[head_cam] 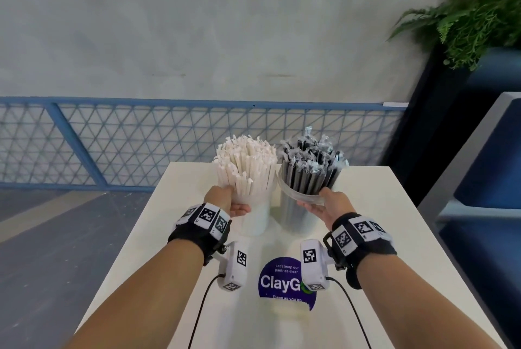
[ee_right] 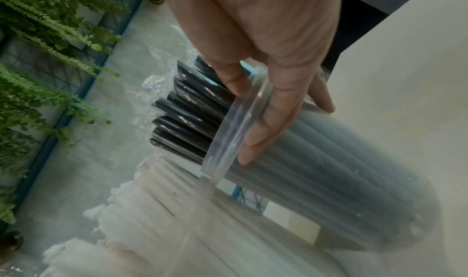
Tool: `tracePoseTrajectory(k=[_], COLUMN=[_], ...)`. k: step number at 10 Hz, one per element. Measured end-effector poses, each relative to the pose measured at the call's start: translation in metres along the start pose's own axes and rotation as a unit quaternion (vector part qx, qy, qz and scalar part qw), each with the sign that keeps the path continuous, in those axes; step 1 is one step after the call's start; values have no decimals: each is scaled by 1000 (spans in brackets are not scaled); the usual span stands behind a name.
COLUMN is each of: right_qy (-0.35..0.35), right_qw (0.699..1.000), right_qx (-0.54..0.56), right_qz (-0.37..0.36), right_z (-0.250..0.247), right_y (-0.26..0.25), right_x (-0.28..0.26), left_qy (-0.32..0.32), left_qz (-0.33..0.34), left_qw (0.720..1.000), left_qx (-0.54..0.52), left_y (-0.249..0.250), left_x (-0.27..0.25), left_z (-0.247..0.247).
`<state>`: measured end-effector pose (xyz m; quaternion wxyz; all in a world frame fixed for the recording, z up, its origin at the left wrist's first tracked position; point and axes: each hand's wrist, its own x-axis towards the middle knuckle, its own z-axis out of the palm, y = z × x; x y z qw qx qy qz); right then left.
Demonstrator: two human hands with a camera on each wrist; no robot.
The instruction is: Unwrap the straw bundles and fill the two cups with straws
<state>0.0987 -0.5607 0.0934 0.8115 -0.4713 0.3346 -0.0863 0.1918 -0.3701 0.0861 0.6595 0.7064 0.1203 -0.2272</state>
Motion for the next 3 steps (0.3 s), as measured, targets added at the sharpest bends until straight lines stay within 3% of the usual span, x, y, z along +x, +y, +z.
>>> tracePoseTrajectory(k=[3], right_qy=[2], right_qw=[1000], right_qx=[-20], right_qz=[13], right_z=[-7], right_y=[5], right_x=[-8], left_qy=[-2], left_qz=[8], left_qw=[1000], left_qx=[11], left_y=[-8], left_x=[-12], left_z=[-7])
